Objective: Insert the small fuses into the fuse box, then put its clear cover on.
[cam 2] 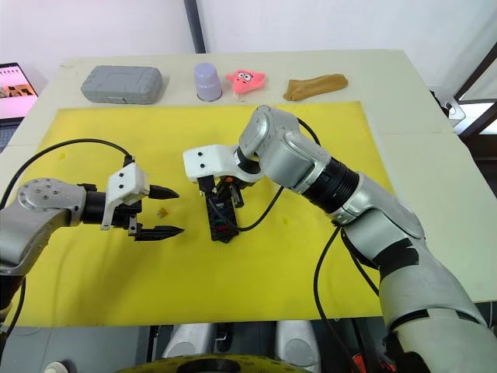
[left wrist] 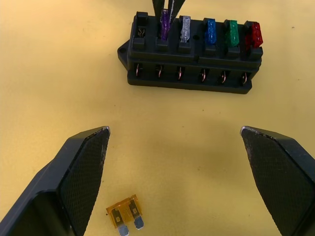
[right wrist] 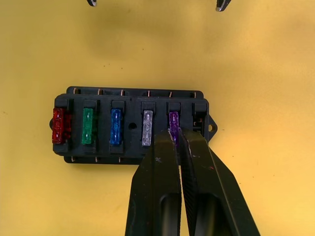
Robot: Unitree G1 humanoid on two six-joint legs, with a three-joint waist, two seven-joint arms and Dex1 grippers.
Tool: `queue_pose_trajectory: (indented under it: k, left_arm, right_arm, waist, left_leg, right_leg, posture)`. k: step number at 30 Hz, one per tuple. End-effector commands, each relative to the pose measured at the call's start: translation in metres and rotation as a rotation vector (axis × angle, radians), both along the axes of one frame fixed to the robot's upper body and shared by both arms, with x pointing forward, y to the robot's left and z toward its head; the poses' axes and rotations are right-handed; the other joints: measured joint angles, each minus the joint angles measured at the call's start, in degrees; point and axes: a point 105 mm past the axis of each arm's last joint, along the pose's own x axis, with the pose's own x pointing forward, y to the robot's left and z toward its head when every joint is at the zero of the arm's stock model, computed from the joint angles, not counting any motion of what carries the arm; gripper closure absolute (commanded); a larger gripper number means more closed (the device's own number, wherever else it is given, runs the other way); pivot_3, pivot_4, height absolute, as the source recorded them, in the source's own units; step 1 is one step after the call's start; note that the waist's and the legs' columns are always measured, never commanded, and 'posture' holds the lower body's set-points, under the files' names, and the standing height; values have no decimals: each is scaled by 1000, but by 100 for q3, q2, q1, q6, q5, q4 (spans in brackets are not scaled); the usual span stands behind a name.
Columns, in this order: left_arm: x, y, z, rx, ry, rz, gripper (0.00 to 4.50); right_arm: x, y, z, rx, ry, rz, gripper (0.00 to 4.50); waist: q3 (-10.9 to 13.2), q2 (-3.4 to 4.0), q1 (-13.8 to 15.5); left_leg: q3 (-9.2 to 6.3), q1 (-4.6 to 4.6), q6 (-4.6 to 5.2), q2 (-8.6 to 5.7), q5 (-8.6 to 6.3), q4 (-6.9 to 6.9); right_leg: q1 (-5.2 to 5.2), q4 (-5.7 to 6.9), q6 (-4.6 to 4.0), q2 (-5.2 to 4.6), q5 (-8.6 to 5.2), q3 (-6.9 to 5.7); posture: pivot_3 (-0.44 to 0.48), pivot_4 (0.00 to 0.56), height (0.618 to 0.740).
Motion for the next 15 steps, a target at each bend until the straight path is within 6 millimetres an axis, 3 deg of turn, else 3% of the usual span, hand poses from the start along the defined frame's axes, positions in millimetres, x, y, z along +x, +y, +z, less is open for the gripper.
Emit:
queue_pose_trajectory:
  k: [1, 15]
  left_arm:
    - [0, -3, 7, -3, -36, -13, 37]
    - [0, -4, 7, -8, -38, -10, 37]
  right_arm:
    - [2, 1, -3, -20, -26, 9, 4500]
    - [1, 1, -16, -79, -61, 31, 4500]
  waist:
    - [0, 0, 0]
    - [-4, 0, -1]
  left_leg:
    - [0, 0, 0, 0, 0, 0]
    - [-1, 6, -3, 0, 2, 0]
  right_leg:
    - [0, 0, 0, 0, 0, 0]
    - [5, 4, 0, 2, 0, 0]
  posture:
    - [0, 150, 731]
    - [0, 150, 731]
